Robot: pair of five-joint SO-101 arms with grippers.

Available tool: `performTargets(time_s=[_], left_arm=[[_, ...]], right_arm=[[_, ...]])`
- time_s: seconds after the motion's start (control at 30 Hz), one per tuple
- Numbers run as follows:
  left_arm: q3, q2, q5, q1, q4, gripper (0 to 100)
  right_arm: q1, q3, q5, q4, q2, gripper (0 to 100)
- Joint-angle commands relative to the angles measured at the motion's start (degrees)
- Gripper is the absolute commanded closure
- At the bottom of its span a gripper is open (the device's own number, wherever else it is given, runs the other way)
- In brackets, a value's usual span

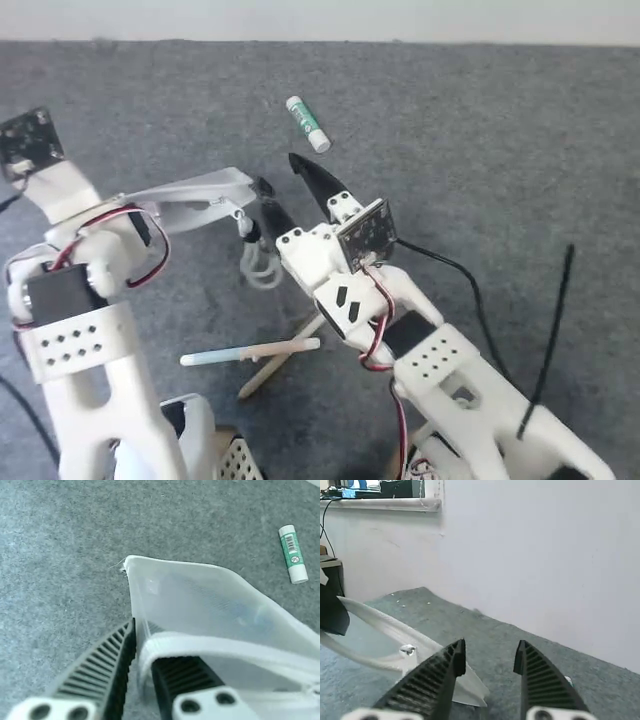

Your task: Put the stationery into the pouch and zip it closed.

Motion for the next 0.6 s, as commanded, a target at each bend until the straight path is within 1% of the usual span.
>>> performTargets(time_s=[0.0,0.17,0.27,0.37,0.5,0.57], left_arm=[[-0.92,-0.35,-0.18,-2.64,-1.93,99],[-1.45,-0.44,-0.18,-7.12,-2.02,99],[-2.33,-0.44,0.18,-9.58,-1.93,99],[-2.24,-0.44,2.11,-10.81,-1.93,99],[-2.24,-0.44,2.29,-11.34,-1.93,99],[-2.24,-0.35,2.29,-12.22,-2.02,99]], right_arm=[[0.66,-2.29,-0.79,8.22,-4.97,83.7],[0.57,-9.85,-0.97,30.11,-6.64,83.6],[-1.36,-13.80,-1.14,40.31,-6.55,83.6],[-3.38,-15.74,-0.88,46.11,-6.73,83.6],[-7.52,-15.65,-0.79,48.48,-6.55,83.6],[-9.63,-15.12,-0.79,51.74,-6.55,83.6]])
